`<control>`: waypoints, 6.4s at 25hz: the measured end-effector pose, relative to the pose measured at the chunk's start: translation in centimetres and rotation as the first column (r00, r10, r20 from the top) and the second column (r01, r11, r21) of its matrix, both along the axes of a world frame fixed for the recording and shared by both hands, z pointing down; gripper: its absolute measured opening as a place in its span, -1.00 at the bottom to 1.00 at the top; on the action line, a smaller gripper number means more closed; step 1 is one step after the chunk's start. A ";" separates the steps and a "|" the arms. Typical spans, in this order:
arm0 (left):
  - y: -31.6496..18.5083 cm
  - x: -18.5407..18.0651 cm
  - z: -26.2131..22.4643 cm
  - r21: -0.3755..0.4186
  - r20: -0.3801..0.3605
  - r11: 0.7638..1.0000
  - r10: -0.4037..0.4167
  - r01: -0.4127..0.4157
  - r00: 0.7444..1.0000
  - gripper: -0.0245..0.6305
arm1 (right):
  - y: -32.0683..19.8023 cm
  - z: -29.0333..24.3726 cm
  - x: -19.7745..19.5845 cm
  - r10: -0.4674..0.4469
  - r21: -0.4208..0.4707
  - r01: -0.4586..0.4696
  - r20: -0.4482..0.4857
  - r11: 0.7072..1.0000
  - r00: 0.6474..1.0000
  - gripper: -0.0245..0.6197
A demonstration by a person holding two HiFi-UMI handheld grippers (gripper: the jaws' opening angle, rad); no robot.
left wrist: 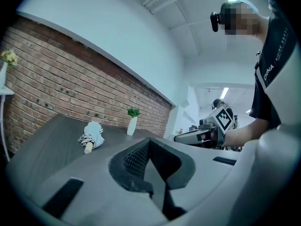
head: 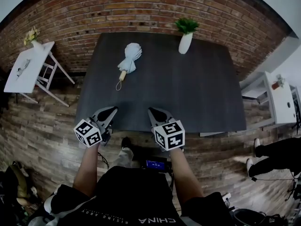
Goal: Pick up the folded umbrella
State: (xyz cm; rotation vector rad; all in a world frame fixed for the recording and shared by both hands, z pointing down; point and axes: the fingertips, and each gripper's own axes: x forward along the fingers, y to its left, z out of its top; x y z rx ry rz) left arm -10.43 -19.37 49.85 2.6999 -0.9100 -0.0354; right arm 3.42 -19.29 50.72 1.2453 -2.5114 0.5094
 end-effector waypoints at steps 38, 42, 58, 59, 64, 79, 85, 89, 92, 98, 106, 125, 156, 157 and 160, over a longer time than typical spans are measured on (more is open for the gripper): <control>-16.6 0.4 1.0 -0.056 0.066 0.984 0.171 -0.167 0.983 -0.92 | -16.5 -1.0 -3.5 0.066 -0.013 -0.066 0.002 0.998 0.998 -0.90; -16.8 1.0 0.7 -0.051 0.084 0.988 0.153 -0.149 0.985 -0.92 | -17.0 -1.4 -2.5 0.045 -0.003 -0.045 0.012 0.999 0.999 -0.90; -16.9 4.4 -0.4 -0.019 0.149 0.992 0.128 -0.126 0.981 -0.92 | -17.4 -1.7 -0.2 -0.029 0.007 0.029 0.055 1.000 0.998 -0.90; -17.1 4.4 -0.4 -0.015 0.152 0.994 0.114 -0.113 0.982 -0.92 | -17.4 -1.7 0.0 -0.036 0.008 0.036 0.054 0.999 0.998 -0.90; -17.9 5.0 -0.2 -0.023 0.178 0.999 0.040 -0.037 0.983 -0.92 | -17.6 -1.9 1.3 -0.080 0.026 0.079 0.036 0.997 0.996 -0.90; -25.2 6.7 0.8 -0.101 0.242 0.995 0.007 0.018 0.970 -0.92 | -21.4 -1.8 1.6 -0.118 0.019 0.117 0.105 0.993 0.987 -0.90; -31.3 5.4 3.3 -0.151 0.270 0.987 -0.012 0.054 0.963 -0.79 | -25.4 -1.2 1.2 -0.105 -0.002 0.106 0.099 0.994 0.989 -0.90; -34.5 4.4 6.5 -0.212 0.300 0.973 -0.023 0.091 0.954 -0.56 | -28.0 -0.3 0.9 -0.095 -0.022 0.098 0.098 0.995 0.991 -0.90; -36.6 3.7 9.0 -0.249 0.343 0.960 -0.033 0.125 0.939 -0.34 | -29.7 0.6 0.5 -0.092 -0.041 0.096 0.099 0.995 0.991 -0.90; -39.6 3.4 12.8 -0.300 0.404 0.933 -0.063 0.197 0.912 -0.08 | -32.2 2.6 -0.3 -0.091 -0.082 0.099 0.092 0.992 0.992 -0.90; -41.2 3.9 16.7 -0.358 0.506 0.887 -0.079 0.292 0.859 0.14 | -34.3 4.0 -0.3 -0.093 -0.105 0.103 0.089 0.989 0.992 -0.90; -42.2 3.2 19.7 -0.439 0.576 0.822 -0.053 0.363 0.816 0.09 | -35.4 6.1 -0.4 -0.087 -0.139 0.099 0.091 0.985 0.992 -0.90; -37.5 4.5 5.6 -0.369 0.073 0.925 -0.069 0.091 0.995 0.02 | -32.3 1.0 0.7 -0.087 -0.041 0.089 0.044 0.995 0.995 -0.90; -36.9 4.5 4.6 -0.349 0.047 0.933 -0.072 0.084 0.996 0.02 | -32.0 0.6 0.7 -0.088 -0.033 0.089 0.044 0.995 0.995 -0.90; -34.8 4.5 1.6 -0.284 -0.011 0.956 -0.074 0.068 0.997 0.02 | -30.8 -0.5 1.0 -0.089 -0.010 0.089 0.045 0.996 0.995 -0.90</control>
